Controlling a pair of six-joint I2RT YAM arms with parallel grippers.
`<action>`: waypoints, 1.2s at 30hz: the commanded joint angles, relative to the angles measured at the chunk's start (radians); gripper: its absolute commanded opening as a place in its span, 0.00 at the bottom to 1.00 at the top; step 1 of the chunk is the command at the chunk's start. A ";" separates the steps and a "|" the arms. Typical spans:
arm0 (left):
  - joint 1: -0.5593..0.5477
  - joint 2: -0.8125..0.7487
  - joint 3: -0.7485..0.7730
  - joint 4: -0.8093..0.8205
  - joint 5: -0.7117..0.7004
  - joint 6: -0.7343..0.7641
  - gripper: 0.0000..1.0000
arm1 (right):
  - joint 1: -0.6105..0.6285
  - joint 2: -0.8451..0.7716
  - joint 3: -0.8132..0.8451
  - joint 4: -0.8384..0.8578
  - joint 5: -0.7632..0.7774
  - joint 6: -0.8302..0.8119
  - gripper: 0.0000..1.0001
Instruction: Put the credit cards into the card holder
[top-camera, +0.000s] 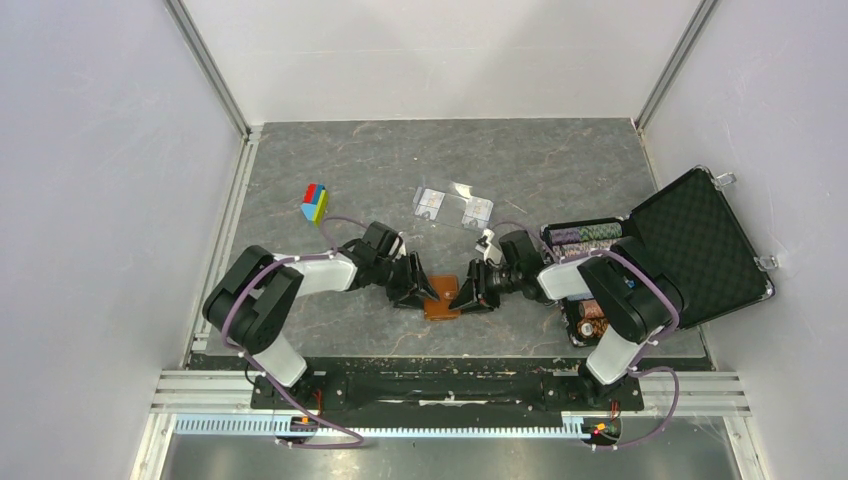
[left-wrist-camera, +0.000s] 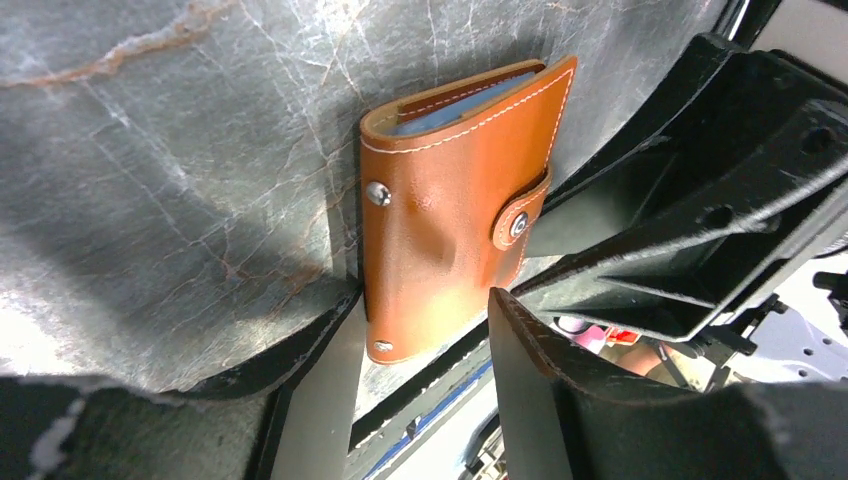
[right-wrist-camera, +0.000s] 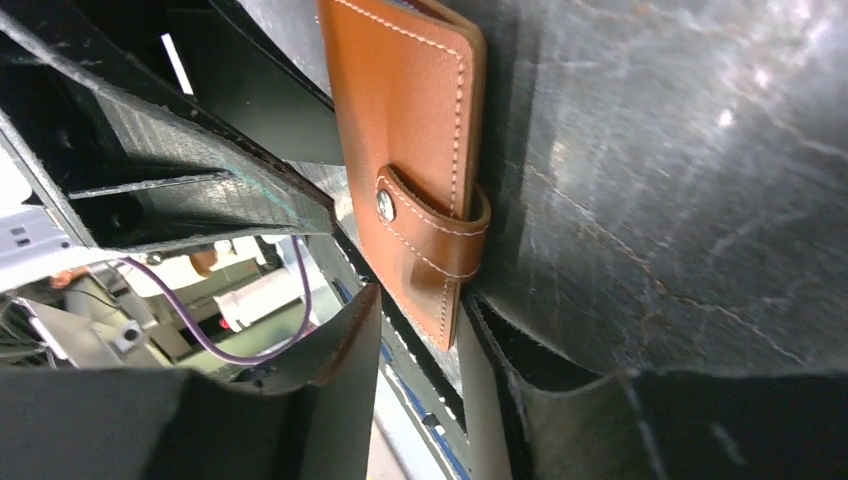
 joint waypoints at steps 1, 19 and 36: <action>-0.005 -0.003 -0.040 0.063 -0.003 -0.054 0.55 | 0.011 0.015 -0.025 0.221 -0.047 0.104 0.29; 0.077 -0.348 0.128 -0.198 -0.148 0.096 0.86 | -0.068 -0.246 0.235 -0.151 0.019 -0.110 0.00; 0.222 -0.328 -0.011 0.511 0.280 -0.197 0.80 | -0.143 -0.349 0.291 -0.025 -0.206 0.054 0.00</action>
